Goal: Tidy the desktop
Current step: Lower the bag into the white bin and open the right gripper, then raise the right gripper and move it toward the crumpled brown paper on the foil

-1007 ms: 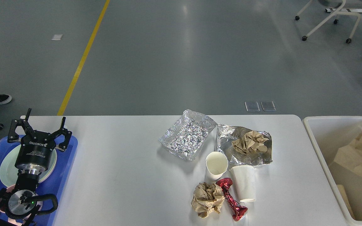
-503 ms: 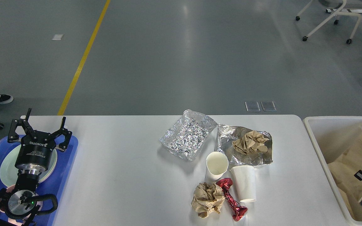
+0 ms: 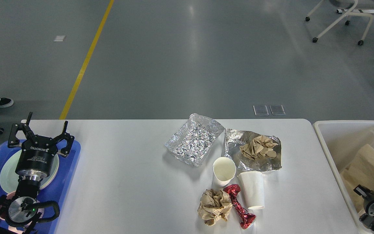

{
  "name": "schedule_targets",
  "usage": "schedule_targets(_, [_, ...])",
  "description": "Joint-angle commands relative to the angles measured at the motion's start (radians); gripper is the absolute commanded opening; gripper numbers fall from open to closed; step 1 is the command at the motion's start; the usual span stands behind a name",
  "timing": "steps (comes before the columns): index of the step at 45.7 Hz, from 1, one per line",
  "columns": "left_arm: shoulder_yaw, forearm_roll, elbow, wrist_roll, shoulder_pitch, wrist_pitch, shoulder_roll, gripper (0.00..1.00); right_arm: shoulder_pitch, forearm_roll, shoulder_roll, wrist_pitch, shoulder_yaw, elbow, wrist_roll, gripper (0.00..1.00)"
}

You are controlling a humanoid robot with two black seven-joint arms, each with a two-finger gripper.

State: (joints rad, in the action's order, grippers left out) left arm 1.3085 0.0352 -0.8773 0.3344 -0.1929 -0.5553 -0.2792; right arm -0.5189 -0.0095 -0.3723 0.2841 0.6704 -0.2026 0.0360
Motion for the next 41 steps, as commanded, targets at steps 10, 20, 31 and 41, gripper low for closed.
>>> schedule_targets(10, [0.000, 0.000, 0.000, 0.000, 0.000, 0.000, 0.000, 0.96, -0.013, -0.001, -0.008, 0.023, 0.001, -0.008, 0.001, 1.00])
schedule_targets(20, [0.000, 0.000, 0.000, 0.000, 0.000, 0.000, 0.000, 0.96, -0.032, -0.021, -0.019, 0.003, 0.008, -0.026, 0.001, 1.00])
schedule_targets(31, [0.000, 0.000, 0.000, 0.000, 0.000, 0.000, 0.000, 0.96, -0.202, -0.107, -0.161, -0.200, 0.021, -0.165, -0.045, 1.00])
schedule_targets(41, [0.000, 0.000, 0.000, 0.000, 0.000, 0.000, 0.000, 0.96, -0.447, -0.253, -0.270, -0.391, 0.029, -0.374, -0.159, 1.00])
